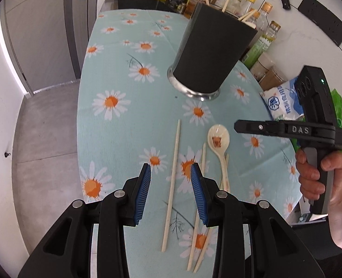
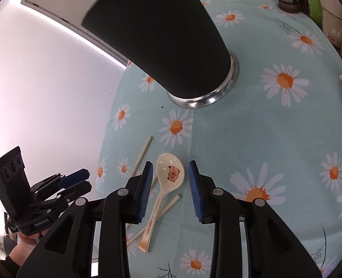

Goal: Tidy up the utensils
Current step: 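Grasp the cream cartoon spoon by its handle with the right tool, then grasp a wooden chopstick with the left tool while the right tool holds the spoon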

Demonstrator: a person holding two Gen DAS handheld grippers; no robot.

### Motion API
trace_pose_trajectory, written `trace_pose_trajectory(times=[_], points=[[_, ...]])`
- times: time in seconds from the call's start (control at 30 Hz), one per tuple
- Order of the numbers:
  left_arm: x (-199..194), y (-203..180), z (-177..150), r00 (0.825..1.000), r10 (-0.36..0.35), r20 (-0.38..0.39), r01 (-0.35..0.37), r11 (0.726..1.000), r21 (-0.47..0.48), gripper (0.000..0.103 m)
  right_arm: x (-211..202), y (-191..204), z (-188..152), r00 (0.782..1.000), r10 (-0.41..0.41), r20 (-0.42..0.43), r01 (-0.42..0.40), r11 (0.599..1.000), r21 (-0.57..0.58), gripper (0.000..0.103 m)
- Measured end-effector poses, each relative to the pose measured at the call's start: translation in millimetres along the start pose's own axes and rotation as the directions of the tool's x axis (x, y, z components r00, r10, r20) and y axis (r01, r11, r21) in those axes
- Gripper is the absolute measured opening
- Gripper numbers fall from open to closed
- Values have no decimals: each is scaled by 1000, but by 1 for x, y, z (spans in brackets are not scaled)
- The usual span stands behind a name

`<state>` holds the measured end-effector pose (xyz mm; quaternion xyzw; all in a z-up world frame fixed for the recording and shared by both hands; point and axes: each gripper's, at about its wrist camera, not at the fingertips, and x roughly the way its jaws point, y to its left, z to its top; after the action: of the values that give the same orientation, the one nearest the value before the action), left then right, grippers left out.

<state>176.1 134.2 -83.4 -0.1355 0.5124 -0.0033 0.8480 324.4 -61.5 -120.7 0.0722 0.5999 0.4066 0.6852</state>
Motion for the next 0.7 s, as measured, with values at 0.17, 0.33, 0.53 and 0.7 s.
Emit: trace_pose_trajectory(times=[0.17, 0.33, 0.53, 0.7], points=[[5, 5, -4, 1000, -1, -26, 1, 1000, 24, 35, 15, -7, 4, 999, -23, -37, 24, 1000, 20, 33], [11, 7, -6, 998, -10, -54, 12, 999, 30, 35, 25, -9, 1, 997, -37, -64, 37, 999, 6, 31], [21, 6, -6, 996, 0, -92, 5, 999, 53, 35, 30, -4, 0, 996, -58, -63, 56, 998, -31, 20], [30, 4, -4, 992, 18, -127, -9, 997, 71, 35, 36, 0, -2, 995, -72, -63, 68, 996, -58, 6]])
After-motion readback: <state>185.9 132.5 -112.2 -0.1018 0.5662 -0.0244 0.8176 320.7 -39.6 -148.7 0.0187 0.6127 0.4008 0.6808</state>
